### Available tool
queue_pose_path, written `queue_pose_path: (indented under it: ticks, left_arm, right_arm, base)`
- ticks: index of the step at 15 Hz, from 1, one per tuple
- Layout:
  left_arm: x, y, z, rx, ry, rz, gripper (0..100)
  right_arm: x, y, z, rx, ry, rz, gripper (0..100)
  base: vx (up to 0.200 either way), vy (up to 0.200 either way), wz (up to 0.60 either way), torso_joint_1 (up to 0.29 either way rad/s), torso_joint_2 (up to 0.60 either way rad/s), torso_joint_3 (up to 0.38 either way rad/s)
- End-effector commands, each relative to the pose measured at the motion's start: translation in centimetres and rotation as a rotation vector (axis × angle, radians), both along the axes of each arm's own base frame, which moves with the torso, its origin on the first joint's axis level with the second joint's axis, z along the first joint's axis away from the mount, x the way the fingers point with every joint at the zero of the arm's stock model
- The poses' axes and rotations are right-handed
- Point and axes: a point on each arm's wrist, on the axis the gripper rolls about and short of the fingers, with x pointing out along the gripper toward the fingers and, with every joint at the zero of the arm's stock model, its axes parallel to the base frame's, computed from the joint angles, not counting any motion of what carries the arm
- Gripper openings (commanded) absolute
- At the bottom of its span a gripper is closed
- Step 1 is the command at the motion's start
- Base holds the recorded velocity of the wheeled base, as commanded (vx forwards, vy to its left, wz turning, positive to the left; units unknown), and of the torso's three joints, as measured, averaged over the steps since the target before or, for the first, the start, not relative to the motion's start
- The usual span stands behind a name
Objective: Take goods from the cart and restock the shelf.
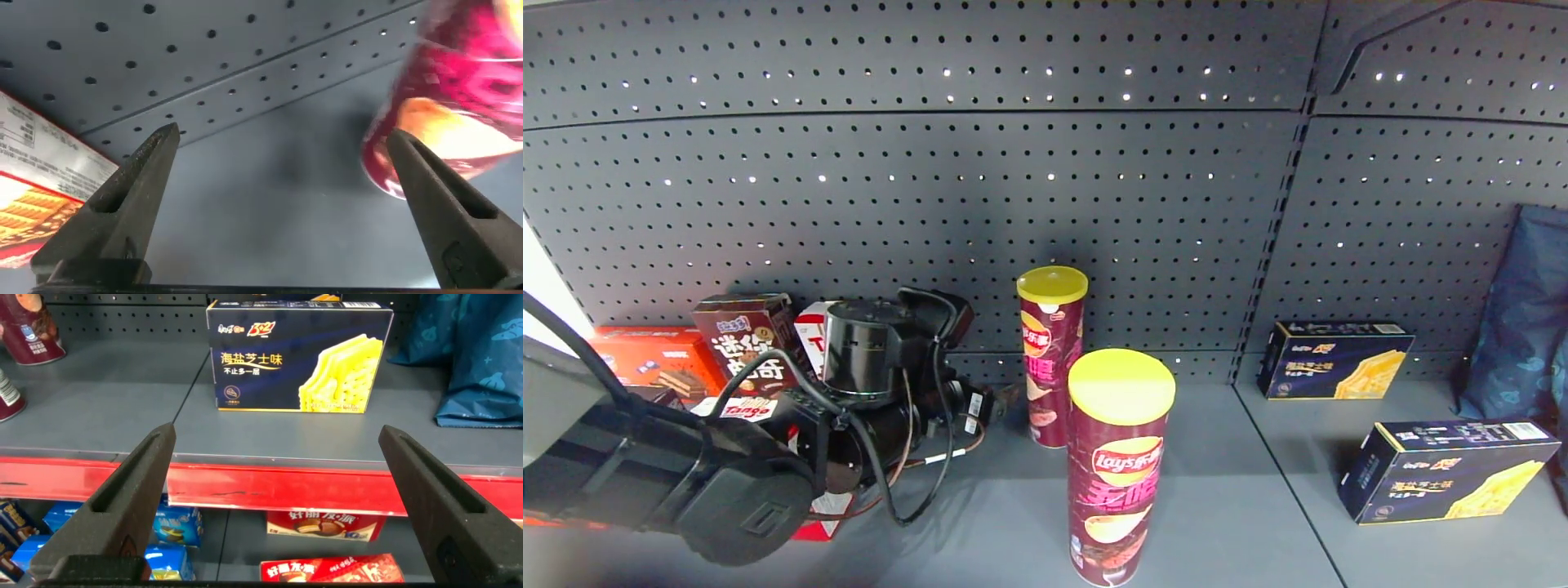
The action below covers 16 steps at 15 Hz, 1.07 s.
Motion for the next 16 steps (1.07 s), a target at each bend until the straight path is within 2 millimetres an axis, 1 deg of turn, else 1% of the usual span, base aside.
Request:
queue_pose_path:
  ticks: [1, 2, 9, 16]
  left_arm:
    - [0.3, 0.0, -0.4, 0.005, 0.008, 0.004, 100]
    - [0.4, -0.1, -0.7, 0.008, 0.017, 0.005, 100]
    - [0.7, -0.8, -1.3, 0.006, 0.032, -0.009, 100]
    - [0.1, -2.0, -1.5, -0.011, 0.046, -0.039, 100]
  right_arm:
    - [0.0, 0.0, 0.0, 0.0, 0.001, 0.001, 100]
    - [0.0, 0.0, 0.0, 0.0, 0.001, 0.001, 100]
    - [0.0, 0.0, 0.0, 0.0, 0.001, 0.001, 100]
    - [0.0, 0.0, 0.0, 0.0, 0.001, 0.001, 100]
  base:
    - [0.0, 0.0, 0.0, 0.0, 0.0, 0.0]
    - [0.0, 0.0, 0.0, 0.0, 0.0, 0.0]
    - [0.0, 0.0, 0.0, 0.0, 0.0, 0.0]
    - [0.0, 0.0, 0.0, 0.0, 0.0, 0.0]
